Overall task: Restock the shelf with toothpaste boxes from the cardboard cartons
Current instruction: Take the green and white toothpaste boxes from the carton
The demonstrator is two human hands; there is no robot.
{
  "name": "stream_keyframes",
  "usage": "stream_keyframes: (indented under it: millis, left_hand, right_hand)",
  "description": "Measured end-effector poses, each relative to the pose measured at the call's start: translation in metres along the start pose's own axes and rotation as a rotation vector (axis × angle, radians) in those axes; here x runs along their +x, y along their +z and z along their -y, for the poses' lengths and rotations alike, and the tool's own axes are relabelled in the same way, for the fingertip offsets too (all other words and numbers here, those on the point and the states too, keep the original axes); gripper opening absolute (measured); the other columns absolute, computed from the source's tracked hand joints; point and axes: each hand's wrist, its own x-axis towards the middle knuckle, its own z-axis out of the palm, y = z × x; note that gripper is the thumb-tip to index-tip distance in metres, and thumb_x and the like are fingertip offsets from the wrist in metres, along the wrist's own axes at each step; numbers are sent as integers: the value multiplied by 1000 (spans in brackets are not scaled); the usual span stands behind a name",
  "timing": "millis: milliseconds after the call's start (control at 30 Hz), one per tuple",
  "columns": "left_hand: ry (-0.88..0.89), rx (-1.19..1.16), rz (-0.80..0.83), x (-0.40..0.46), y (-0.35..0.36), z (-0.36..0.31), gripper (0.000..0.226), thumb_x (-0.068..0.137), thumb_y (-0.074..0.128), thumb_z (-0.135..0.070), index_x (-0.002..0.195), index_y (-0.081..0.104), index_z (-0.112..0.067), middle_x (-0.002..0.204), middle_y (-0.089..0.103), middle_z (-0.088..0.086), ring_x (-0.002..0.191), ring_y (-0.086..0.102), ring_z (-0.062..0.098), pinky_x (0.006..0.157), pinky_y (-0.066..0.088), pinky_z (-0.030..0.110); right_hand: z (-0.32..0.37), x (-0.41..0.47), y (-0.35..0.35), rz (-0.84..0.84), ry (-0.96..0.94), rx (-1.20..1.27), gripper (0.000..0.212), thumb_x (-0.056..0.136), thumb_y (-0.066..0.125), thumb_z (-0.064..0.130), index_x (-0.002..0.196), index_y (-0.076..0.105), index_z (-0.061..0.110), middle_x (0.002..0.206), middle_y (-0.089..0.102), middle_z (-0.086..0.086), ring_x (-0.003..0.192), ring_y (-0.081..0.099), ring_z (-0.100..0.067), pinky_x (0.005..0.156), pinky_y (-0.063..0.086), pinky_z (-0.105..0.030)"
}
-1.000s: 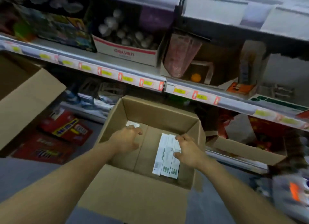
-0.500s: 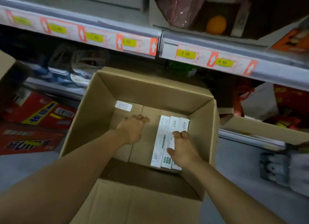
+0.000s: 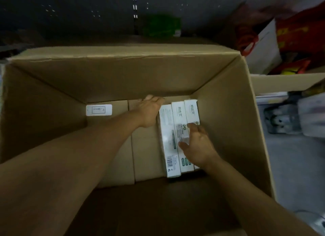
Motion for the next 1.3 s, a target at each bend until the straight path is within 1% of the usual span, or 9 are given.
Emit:
stream_keyframes:
  millis: [133, 300, 500, 600, 767, 900, 1067, 1200, 1300]
  left_hand:
    - [45, -101, 2, 12, 12, 8, 78, 80, 59, -2, 146, 24, -23, 148, 33, 4, 135, 33, 22, 108, 32, 34]
    - [124, 33, -72, 5, 28, 16, 74, 82, 64, -11, 142, 27, -30, 120, 42, 12, 106, 53, 30, 74, 36, 28]
    - [158, 170, 9, 0, 19, 35, 56, 72, 77, -25, 120, 48, -26, 114, 41, 10, 96, 54, 29, 68, 41, 31]
    - [107, 242, 59, -10, 7, 45, 55, 67, 81, -31, 114, 52, -26, 116, 40, 6, 89, 50, 23, 69, 38, 31]
    - [79, 403, 164, -31, 5, 71, 63, 67, 77, -48, 121, 54, -26, 126, 39, 0, 116, 40, 21, 89, 37, 37]
    - [206, 498, 145, -37, 22, 74, 51, 75, 69, -47, 120, 52, -29, 122, 49, -4, 116, 40, 18, 98, 28, 36]
    - [335, 454, 107, -41, 56, 61, 42, 83, 63, -42, 117, 44, -28, 112, 57, -3, 106, 52, 17, 93, 33, 32]
    - [285, 387, 106, -47, 50, 63, 35, 82, 65, -37, 111, 48, -28, 109, 57, -3, 105, 53, 18, 93, 36, 33]
    - [131, 240, 88, -60, 30, 72, 44, 77, 72, -34, 114, 50, -24, 114, 57, -2, 106, 52, 19, 86, 34, 32]
  right_hand:
    - [-4, 0, 7, -3, 56, 47, 55, 90, 59, 24, 137, 29, 23, 140, 31, -4, 119, 49, -25, 84, 55, -35]
    - [-11, 1, 14, -11, 69, 34, 50, 92, 54, 23, 137, 32, 21, 137, 34, -5, 116, 51, -27, 86, 54, -40]
    - [-17, 4, 23, 18, 76, -23, 54, 91, 55, 24, 138, 31, 21, 138, 34, -7, 116, 52, -32, 83, 56, -45]
    - [-13, 5, 21, 32, 42, -59, 54, 91, 56, 22, 139, 32, 17, 137, 34, -10, 117, 51, -33, 85, 55, -45]
    - [-3, 6, 13, 6, -1, -103, 51, 92, 56, 16, 138, 34, 15, 137, 37, -12, 119, 49, -34, 80, 56, -45]
    - [-7, 7, 14, -5, 52, -140, 48, 93, 50, 6, 137, 34, 14, 137, 38, -12, 119, 50, -34, 78, 57, -40]
    - [-18, 10, 12, -21, 142, -112, 47, 94, 46, 3, 138, 33, 13, 139, 44, -11, 119, 53, -32, 73, 54, -34]
    - [-19, 16, 13, 10, 139, -70, 45, 92, 54, 9, 134, 36, 12, 137, 48, -9, 112, 58, -28, 55, 50, -21]
    - [-16, 21, 18, 58, 135, -82, 52, 89, 61, 13, 134, 36, 8, 136, 46, -12, 118, 53, -28, 72, 52, -26]
